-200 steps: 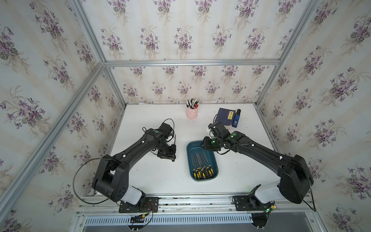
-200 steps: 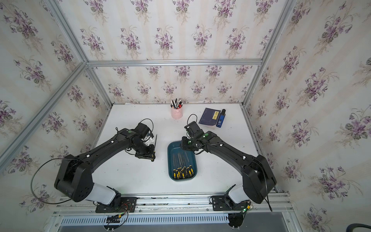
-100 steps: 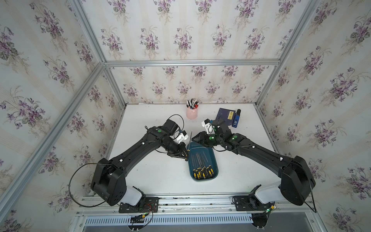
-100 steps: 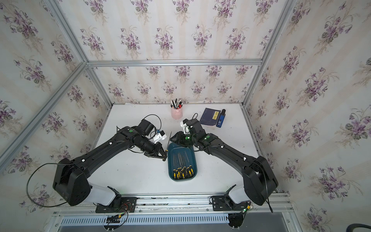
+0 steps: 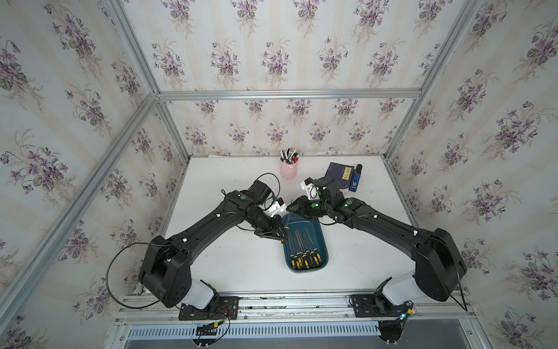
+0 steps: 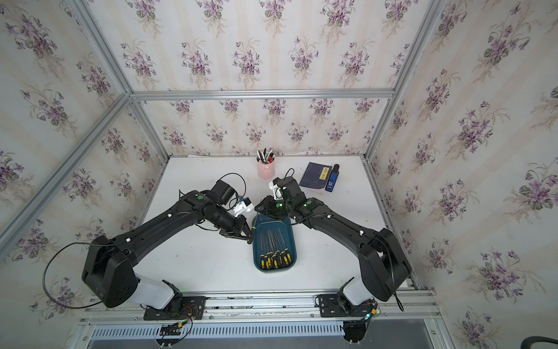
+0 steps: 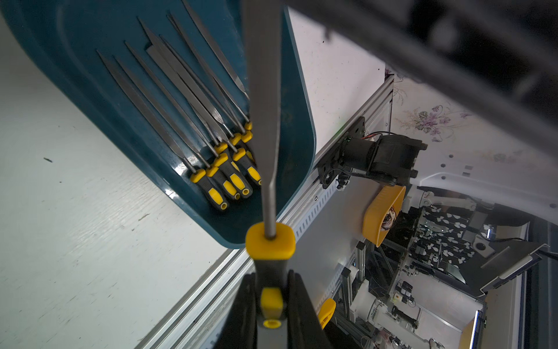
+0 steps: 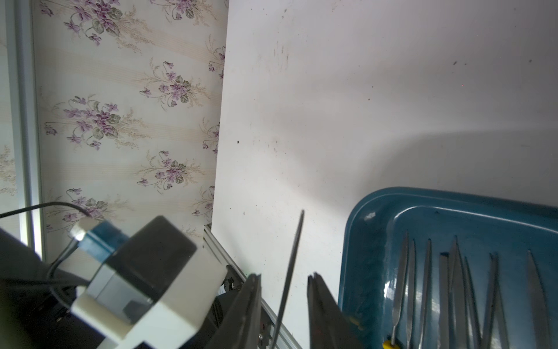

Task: Put the file tool into the storage box
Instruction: Place the file tool in the storage box.

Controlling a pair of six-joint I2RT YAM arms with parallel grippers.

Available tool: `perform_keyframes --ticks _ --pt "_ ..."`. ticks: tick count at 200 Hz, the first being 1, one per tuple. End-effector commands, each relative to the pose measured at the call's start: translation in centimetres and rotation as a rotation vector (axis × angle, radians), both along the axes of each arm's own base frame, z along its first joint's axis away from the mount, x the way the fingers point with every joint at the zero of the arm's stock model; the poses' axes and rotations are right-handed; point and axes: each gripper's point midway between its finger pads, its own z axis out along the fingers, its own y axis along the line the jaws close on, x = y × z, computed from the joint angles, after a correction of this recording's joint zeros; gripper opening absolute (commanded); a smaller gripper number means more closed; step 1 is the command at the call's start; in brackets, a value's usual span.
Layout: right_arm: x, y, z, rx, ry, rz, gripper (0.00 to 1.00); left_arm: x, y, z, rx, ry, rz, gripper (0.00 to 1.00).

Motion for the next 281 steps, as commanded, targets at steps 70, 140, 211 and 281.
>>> perform_keyframes --ticks 70,140,211,281 --pt "-0.2 -2.2 -1.2 -0.197 -0.023 0.016 0.00 0.6 -1.0 1.0 -0.102 0.014 0.034 0.31" --pt "-1.8 -8.1 -5.6 -0.625 -0.001 0.134 0.00 2.6 0.6 1.1 -0.056 0.000 0.108 0.93" --pt "-3.2 -8.9 -10.1 -0.744 0.060 0.221 0.00 2.6 1.4 -0.3 -0.011 0.005 0.128 0.96" --pt "-4.1 -7.7 -12.6 -0.732 0.111 0.237 0.00 2.8 2.0 -1.1 0.009 0.013 0.149 0.96"
